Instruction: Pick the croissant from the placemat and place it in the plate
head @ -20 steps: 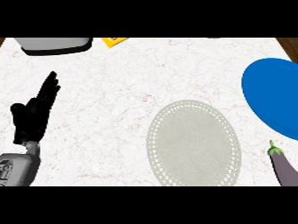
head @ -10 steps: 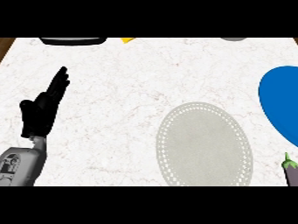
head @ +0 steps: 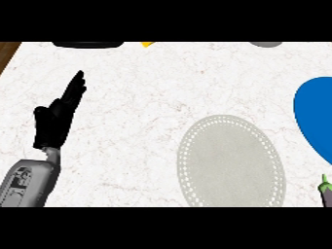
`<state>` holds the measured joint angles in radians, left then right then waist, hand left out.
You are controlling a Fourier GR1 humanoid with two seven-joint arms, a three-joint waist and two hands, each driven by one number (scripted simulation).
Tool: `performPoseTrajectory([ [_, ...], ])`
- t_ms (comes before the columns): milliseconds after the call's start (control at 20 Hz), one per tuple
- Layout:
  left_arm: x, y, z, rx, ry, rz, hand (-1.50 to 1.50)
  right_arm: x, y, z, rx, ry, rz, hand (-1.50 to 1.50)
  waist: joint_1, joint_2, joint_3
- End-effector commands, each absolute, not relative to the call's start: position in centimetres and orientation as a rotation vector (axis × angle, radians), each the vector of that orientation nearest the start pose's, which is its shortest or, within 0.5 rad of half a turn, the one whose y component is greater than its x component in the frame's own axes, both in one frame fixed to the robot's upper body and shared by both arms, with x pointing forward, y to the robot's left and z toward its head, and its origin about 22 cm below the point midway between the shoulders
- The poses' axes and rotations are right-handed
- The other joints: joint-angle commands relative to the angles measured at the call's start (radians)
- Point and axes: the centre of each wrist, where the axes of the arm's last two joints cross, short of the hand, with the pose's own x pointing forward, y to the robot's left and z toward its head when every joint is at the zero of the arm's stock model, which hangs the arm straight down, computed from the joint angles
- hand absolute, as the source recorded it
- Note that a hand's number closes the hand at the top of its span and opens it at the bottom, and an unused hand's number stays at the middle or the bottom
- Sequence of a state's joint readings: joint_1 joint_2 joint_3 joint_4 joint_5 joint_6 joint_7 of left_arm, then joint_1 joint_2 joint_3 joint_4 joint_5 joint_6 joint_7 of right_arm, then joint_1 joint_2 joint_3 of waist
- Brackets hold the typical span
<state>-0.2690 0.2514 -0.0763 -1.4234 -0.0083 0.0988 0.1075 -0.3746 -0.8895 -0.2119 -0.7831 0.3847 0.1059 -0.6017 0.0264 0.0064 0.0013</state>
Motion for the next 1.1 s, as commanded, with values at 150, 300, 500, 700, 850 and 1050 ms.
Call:
performPoseTrajectory([
  [150, 30.3, 23.7, 3.4, 0.177, -1.573, -0.257, 0.00, 31.0, -49.5, 6.1, -0.855, -1.337, 0.844, 1.50, 0.014, 0.006, 0.001],
  [300, 30.2, 23.4, 3.3, 0.195, -1.564, -0.249, 0.00, 32.4, -47.5, 4.7, -0.752, -1.321, 0.789, -1.50, 0.001, 0.001, 0.000],
  [500, 31.4, 26.2, 5.0, 0.190, -1.557, -0.227, 0.00, 32.3, -47.6, 3.4, -0.704, -1.341, 0.771, -1.50, -0.007, 0.000, 0.000],
  [700, 30.8, 26.3, 2.8, 0.211, -1.558, -0.218, 0.00, 32.7, -47.4, 3.3, -0.577, -1.467, 0.666, -1.50, -0.014, 0.000, 0.000],
  [850, 30.3, 26.4, 4.1, 0.199, -1.559, -0.240, 0.00, 32.9, -47.5, 3.4, -0.511, -1.576, 0.482, -1.50, -0.010, -0.003, 0.000],
  [1050, 30.5, 24.7, 4.5, 0.197, -1.570, -0.211, 0.00, 30.8, -51.7, 6.0, -0.539, -1.639, 0.223, -1.50, -0.013, 0.000, 0.002],
])
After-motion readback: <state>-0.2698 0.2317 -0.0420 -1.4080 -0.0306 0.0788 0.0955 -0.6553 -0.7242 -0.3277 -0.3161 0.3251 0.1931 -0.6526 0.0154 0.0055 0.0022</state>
